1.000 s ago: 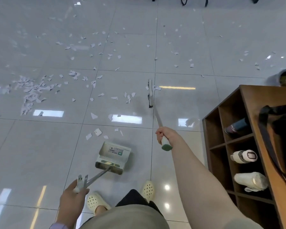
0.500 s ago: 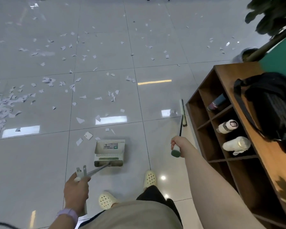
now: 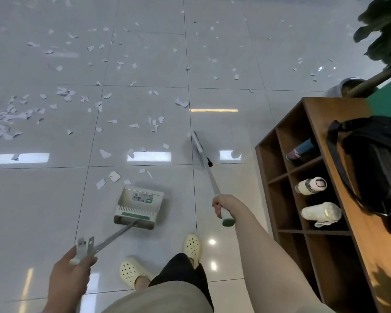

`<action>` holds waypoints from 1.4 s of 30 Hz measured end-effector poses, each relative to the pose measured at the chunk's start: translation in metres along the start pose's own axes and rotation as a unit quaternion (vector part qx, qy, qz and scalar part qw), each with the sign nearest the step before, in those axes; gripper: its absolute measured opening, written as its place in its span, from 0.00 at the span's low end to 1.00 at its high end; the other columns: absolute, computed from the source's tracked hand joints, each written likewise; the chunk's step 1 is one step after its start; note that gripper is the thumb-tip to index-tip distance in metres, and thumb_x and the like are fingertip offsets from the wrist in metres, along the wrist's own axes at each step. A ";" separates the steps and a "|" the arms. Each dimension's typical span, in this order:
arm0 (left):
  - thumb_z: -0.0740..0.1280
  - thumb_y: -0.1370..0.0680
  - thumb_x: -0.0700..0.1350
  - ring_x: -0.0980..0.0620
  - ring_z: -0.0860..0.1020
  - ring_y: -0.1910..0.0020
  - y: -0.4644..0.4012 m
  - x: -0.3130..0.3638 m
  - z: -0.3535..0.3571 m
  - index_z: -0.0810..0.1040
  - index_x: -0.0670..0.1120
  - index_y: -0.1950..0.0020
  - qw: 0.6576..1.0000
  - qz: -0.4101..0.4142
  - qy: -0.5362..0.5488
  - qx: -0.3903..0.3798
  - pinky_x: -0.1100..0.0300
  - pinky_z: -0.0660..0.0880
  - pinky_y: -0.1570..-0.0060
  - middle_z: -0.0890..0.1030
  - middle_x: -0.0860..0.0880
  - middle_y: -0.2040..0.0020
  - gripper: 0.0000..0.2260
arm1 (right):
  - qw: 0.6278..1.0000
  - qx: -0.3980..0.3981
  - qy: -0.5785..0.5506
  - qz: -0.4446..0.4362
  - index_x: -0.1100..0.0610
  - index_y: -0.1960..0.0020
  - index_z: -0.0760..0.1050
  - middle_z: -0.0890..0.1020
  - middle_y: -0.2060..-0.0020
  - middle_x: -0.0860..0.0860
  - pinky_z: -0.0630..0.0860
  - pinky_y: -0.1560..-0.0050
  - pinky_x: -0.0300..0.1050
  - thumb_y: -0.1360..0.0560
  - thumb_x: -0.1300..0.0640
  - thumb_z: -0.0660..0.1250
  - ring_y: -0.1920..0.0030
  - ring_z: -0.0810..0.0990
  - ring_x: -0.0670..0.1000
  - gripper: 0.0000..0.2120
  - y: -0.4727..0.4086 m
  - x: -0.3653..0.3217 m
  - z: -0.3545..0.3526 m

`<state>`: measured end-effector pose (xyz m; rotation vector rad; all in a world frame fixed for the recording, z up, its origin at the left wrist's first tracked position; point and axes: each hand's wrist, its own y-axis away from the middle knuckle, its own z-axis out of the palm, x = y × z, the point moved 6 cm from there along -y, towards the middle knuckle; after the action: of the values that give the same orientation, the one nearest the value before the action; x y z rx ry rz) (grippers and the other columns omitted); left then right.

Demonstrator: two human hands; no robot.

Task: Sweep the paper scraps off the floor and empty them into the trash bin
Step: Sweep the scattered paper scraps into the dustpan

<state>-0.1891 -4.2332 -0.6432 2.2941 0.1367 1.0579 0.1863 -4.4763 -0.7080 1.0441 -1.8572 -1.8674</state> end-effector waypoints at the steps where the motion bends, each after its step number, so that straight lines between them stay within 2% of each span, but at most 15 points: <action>1: 0.70 0.25 0.47 0.46 0.67 0.74 0.002 0.004 0.006 0.78 0.44 0.58 1.000 0.001 -0.003 0.005 0.59 0.67 0.71 0.71 0.44 0.74 0.07 | 1.000 0.000 -0.030 0.006 0.62 0.57 0.69 0.71 0.77 0.52 0.67 0.78 0.37 0.27 0.69 0.60 0.79 0.67 0.46 0.04 0.002 0.003 -0.008; 3: 0.70 0.26 0.42 0.46 0.68 0.74 0.006 0.010 0.018 0.78 0.43 0.57 0.999 -0.014 0.014 0.028 0.59 0.67 0.70 0.72 0.43 0.74 0.04 | 0.998 -0.012 -0.056 0.011 0.61 0.57 0.69 0.70 0.76 0.51 0.64 0.81 0.34 0.25 0.70 0.60 0.81 0.65 0.44 0.06 0.013 0.007 -0.018; 6: 0.68 0.26 0.37 0.45 0.69 0.73 0.008 0.011 0.029 0.78 0.39 0.56 0.994 -0.041 0.064 0.075 0.58 0.69 0.70 0.73 0.40 0.72 0.02 | 1.000 -0.018 -0.020 -0.015 0.62 0.55 0.69 0.70 0.74 0.52 0.64 0.79 0.36 0.26 0.71 0.61 0.79 0.65 0.46 0.06 0.030 0.009 -0.024; 12: 0.67 0.26 0.36 0.44 0.69 0.72 -0.001 -0.014 0.011 0.78 0.38 0.57 0.974 -0.111 0.132 0.146 0.58 0.68 0.71 0.73 0.40 0.70 0.02 | 0.996 0.052 0.073 -0.007 0.64 0.51 0.72 0.73 0.73 0.56 0.69 0.75 0.39 0.30 0.71 0.60 0.78 0.69 0.49 0.09 0.023 0.020 -0.020; 17: 0.68 0.28 0.38 0.44 0.71 0.73 -0.016 -0.031 -0.020 0.77 0.40 0.60 0.976 -0.112 0.099 0.158 0.52 0.71 0.70 0.75 0.39 0.70 0.03 | 0.989 0.074 0.107 0.074 0.68 0.46 0.73 0.73 0.75 0.56 0.70 0.75 0.40 0.30 0.71 0.60 0.78 0.69 0.51 0.13 0.016 0.041 0.009; 21: 0.68 0.28 0.42 0.43 0.71 0.71 -0.051 -0.032 -0.055 0.78 0.40 0.59 0.978 -0.108 0.111 0.138 0.53 0.71 0.70 0.76 0.38 0.67 0.05 | 0.984 0.095 0.115 0.099 0.67 0.48 0.72 0.74 0.76 0.56 0.71 0.73 0.41 0.28 0.71 0.63 0.76 0.70 0.52 0.09 0.029 0.047 0.049; 26: 0.66 0.27 0.35 0.46 0.67 0.73 -0.124 -0.047 -0.153 0.74 0.39 0.61 0.960 -0.144 0.197 0.140 0.59 0.67 0.73 0.72 0.41 0.70 0.03 | 0.989 0.114 0.048 0.077 0.66 0.45 0.71 0.76 0.71 0.57 0.74 0.75 0.39 0.24 0.67 0.65 0.75 0.74 0.51 0.09 0.035 0.027 0.139; 30: 0.66 0.25 0.34 0.48 0.65 0.75 -0.172 -0.062 -0.245 0.75 0.40 0.58 0.944 -0.160 0.241 0.157 0.63 0.65 0.77 0.69 0.43 0.70 0.03 | 0.994 0.096 -0.031 0.032 0.63 0.41 0.69 0.75 0.63 0.58 0.74 0.78 0.38 0.20 0.61 0.66 0.70 0.74 0.51 0.11 0.020 0.003 0.266; 33: 0.66 0.25 0.34 0.48 0.64 0.75 -0.201 -0.060 -0.288 0.74 0.41 0.56 0.949 -0.146 0.237 0.151 0.62 0.64 0.76 0.68 0.44 0.70 0.03 | 0.993 0.074 -0.067 0.060 0.61 0.52 0.70 0.74 0.66 0.56 0.72 0.79 0.34 0.21 0.64 0.62 0.75 0.74 0.50 0.02 0.019 0.000 0.363; 35: 0.66 0.26 0.34 0.49 0.63 0.74 -0.216 -0.056 -0.303 0.74 0.43 0.53 0.956 -0.129 0.225 0.138 0.62 0.64 0.75 0.67 0.45 0.70 0.06 | 0.994 0.060 -0.049 0.078 0.61 0.59 0.68 0.73 0.68 0.56 0.71 0.77 0.35 0.23 0.68 0.59 0.77 0.73 0.52 0.07 0.021 -0.004 0.411; 38: 0.66 0.26 0.34 0.48 0.63 0.73 -0.246 -0.043 -0.318 0.75 0.43 0.55 0.972 -0.092 0.185 0.108 0.62 0.63 0.74 0.67 0.44 0.71 0.04 | 0.994 0.057 -0.031 0.089 0.62 0.60 0.66 0.71 0.66 0.57 0.69 0.69 0.43 0.26 0.71 0.57 0.69 0.72 0.55 0.07 0.031 -0.023 0.465; 42: 0.66 0.26 0.35 0.48 0.63 0.73 -0.305 -0.029 -0.345 0.75 0.43 0.58 0.982 -0.077 0.142 0.097 0.61 0.64 0.73 0.68 0.44 0.71 0.04 | 0.991 0.091 -0.042 0.093 0.63 0.64 0.65 0.71 0.67 0.56 0.70 0.67 0.43 0.25 0.71 0.57 0.68 0.71 0.56 0.10 0.013 -0.055 0.501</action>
<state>-0.4115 -3.8294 -0.6613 2.2427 0.5451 1.3340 -0.1172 -4.0740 -0.7325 0.8226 -2.1269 -1.6858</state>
